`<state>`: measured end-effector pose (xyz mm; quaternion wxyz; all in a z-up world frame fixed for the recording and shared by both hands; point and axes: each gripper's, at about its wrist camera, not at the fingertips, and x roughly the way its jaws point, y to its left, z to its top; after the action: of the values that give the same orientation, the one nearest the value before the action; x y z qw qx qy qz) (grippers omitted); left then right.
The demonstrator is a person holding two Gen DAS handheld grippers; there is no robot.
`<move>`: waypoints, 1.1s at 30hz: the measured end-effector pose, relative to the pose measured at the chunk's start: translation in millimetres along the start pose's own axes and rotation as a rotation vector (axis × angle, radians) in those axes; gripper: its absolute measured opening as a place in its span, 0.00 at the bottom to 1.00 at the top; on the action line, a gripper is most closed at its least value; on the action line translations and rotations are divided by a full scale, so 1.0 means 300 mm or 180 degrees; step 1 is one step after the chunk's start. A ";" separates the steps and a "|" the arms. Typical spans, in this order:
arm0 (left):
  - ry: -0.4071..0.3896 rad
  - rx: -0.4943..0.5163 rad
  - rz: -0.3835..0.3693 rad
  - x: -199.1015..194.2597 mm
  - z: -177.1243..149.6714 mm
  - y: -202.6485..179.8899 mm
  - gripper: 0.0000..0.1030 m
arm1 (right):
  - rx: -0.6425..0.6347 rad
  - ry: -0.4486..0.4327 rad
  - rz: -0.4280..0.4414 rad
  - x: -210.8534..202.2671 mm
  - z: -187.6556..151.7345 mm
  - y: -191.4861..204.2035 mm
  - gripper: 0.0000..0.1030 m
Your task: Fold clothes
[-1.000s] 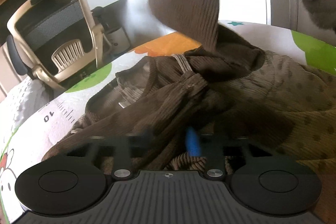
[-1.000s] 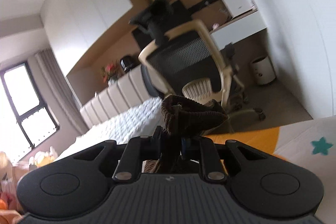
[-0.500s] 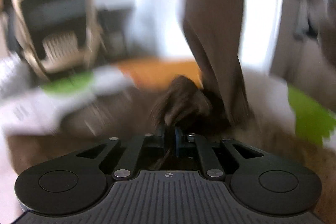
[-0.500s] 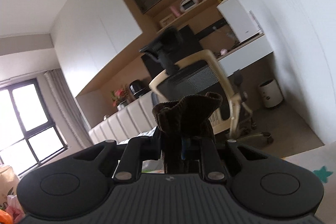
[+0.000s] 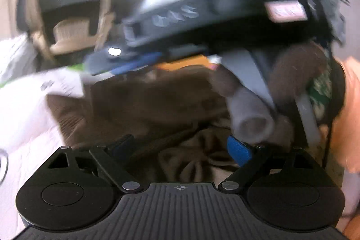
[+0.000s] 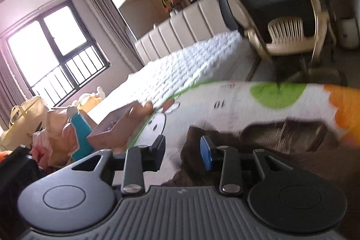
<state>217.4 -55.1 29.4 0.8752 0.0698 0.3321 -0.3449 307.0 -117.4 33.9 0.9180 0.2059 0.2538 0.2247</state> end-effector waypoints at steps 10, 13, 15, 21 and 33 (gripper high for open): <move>-0.0392 -0.0879 0.0794 0.072 0.089 0.173 0.85 | -0.0397 -0.0562 -0.1047 -0.343 0.005 -0.077 1.00; -0.0336 -0.0732 0.1013 0.128 0.088 0.170 0.60 | -0.0150 -0.0523 -0.1306 -0.391 -0.032 -0.155 1.00; -0.0140 -0.0710 0.0875 0.167 0.091 0.169 0.41 | -0.0018 -0.0505 -0.1421 -0.409 -0.049 -0.201 1.00; -0.0450 -0.0491 0.1061 0.039 0.168 0.209 0.13 | -0.0055 -0.0497 -0.1747 -0.429 -0.064 -0.238 1.00; -0.0036 -0.0619 0.1315 -0.005 0.027 0.334 0.64 | -0.0684 0.0647 -0.2186 -0.107 -0.120 -0.233 1.00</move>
<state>286.2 18.3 25.8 0.9316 0.0497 0.3375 -0.1252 283.7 -181.4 -16.7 0.9263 -0.0121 0.3729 -0.0516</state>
